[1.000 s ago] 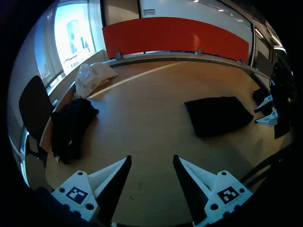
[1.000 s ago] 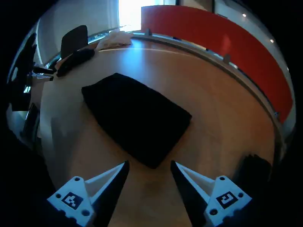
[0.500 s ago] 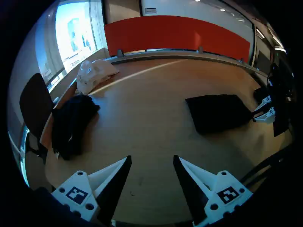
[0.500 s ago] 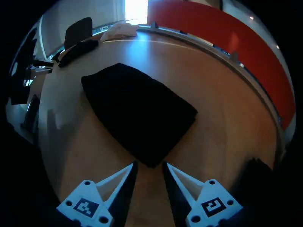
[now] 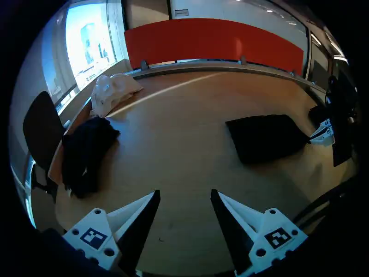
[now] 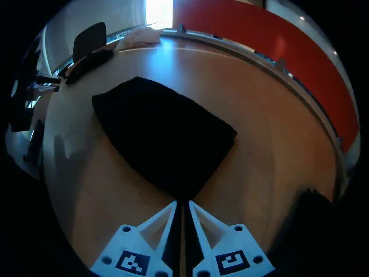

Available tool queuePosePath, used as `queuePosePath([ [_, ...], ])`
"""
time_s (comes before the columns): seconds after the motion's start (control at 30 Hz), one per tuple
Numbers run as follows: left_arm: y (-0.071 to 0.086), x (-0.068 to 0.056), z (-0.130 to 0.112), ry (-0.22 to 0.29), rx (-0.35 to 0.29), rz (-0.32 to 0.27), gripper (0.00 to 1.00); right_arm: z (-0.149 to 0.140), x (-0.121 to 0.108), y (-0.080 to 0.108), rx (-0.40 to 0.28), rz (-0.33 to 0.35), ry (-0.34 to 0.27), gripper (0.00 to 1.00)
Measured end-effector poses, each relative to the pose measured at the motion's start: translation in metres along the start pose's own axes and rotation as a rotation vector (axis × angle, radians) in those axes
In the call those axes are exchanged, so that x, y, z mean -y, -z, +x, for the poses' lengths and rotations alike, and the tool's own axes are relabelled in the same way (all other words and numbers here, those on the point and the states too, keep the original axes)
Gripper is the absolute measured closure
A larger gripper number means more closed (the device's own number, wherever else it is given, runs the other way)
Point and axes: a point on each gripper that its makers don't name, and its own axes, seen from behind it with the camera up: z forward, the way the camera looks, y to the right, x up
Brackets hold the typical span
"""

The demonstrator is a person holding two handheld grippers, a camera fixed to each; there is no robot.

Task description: Fold towel

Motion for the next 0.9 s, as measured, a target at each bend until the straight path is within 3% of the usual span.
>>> queuePosePath([
  [0.27,-0.003,-0.001,0.003,-0.002,-0.001,-0.005,0.19,0.015,-0.001,0.015,-0.044,-0.018,0.005,0.94],
  [0.9,-0.009,-0.003,0.024,-0.012,-0.033,-0.018,0.19,0.081,-0.016,0.085,-0.189,-0.109,0.061,0.95],
])
